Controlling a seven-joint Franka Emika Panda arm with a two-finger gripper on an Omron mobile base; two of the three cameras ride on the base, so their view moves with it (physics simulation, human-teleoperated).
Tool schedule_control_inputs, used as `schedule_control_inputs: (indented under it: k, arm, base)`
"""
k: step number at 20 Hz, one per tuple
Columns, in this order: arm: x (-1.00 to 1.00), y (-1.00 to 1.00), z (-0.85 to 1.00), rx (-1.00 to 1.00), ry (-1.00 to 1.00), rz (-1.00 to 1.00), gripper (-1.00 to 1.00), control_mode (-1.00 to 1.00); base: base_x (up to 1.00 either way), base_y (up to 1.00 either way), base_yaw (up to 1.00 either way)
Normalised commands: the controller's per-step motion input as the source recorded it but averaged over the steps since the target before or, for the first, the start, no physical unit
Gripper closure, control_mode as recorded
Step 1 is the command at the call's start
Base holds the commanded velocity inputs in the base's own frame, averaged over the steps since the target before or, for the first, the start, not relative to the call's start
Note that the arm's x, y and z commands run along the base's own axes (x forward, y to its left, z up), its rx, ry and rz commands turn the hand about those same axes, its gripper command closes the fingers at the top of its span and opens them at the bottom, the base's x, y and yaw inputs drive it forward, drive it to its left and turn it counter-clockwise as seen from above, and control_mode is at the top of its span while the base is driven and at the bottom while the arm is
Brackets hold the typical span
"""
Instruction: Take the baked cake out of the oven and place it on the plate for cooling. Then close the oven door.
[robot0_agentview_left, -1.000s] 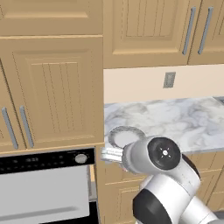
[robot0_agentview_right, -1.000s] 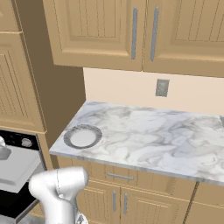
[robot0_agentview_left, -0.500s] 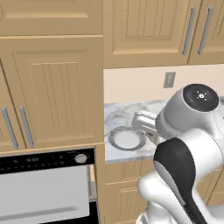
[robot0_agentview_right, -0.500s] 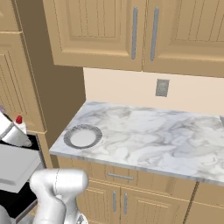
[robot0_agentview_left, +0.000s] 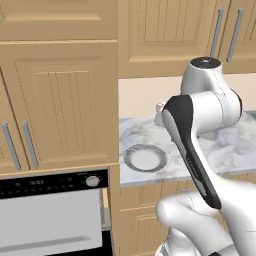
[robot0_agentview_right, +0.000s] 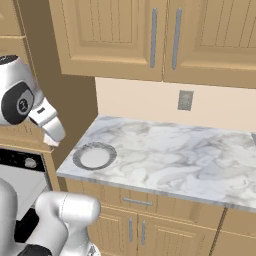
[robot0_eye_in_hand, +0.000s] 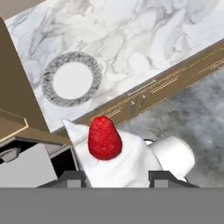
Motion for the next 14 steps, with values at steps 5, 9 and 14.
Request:
schedule_control_inputs:
  k: [5,9,14]
  arm:
    - [0.39,-0.12,-0.68,0.00,-0.05,0.02,1.00,-1.00]
    - [0.05,-0.13,-0.72,0.03,-0.20,0.02,1.00,-1.00]
    - [0.10,-0.28,-0.30,0.07,-0.19,0.04,1.00,-1.00]
  base:
    - [0.00,0.00,0.00]
    - [0.00,0.00,0.00]
    - [0.00,0.00,0.00]
